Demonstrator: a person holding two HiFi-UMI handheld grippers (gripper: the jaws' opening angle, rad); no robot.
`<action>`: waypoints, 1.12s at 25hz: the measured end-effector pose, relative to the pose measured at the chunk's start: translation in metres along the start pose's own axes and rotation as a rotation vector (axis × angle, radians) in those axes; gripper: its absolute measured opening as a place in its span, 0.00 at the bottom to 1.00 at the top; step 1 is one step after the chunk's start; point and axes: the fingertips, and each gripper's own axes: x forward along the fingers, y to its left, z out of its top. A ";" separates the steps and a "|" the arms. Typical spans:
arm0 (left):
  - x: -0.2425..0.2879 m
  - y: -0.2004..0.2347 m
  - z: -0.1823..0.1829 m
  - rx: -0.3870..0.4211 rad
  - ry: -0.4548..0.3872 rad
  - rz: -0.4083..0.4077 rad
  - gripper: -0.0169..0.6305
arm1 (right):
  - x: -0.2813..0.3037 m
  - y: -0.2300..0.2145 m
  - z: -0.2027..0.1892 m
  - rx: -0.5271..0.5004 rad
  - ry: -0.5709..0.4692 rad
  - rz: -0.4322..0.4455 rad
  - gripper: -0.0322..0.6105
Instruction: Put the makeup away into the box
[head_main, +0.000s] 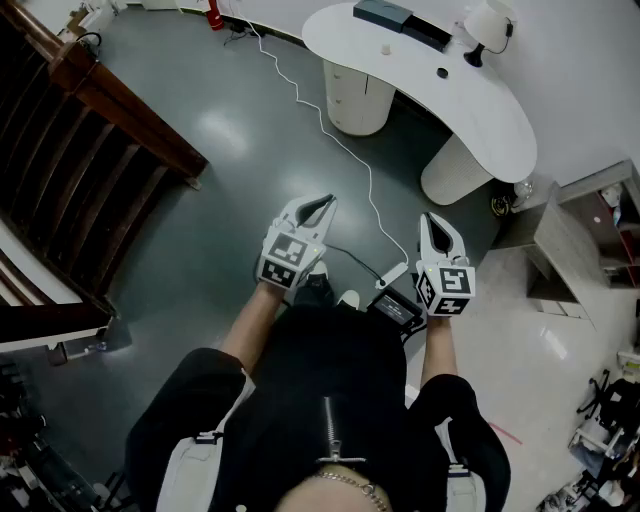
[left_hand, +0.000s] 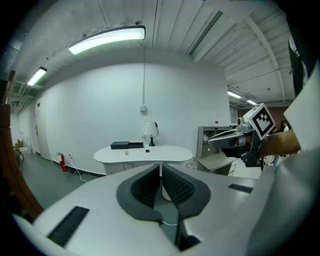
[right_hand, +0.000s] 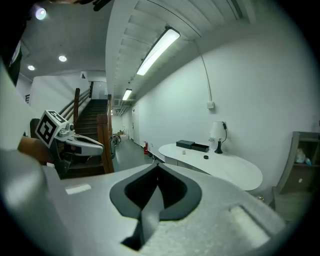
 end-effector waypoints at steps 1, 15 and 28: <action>-0.001 0.003 0.000 -0.002 0.000 0.001 0.06 | 0.002 0.002 0.002 0.005 -0.007 0.003 0.06; 0.015 0.043 0.001 -0.014 0.007 -0.015 0.06 | 0.039 0.001 0.019 0.030 -0.024 -0.021 0.06; 0.049 0.095 0.010 0.020 0.000 -0.074 0.06 | 0.091 -0.004 0.029 0.069 -0.028 -0.086 0.06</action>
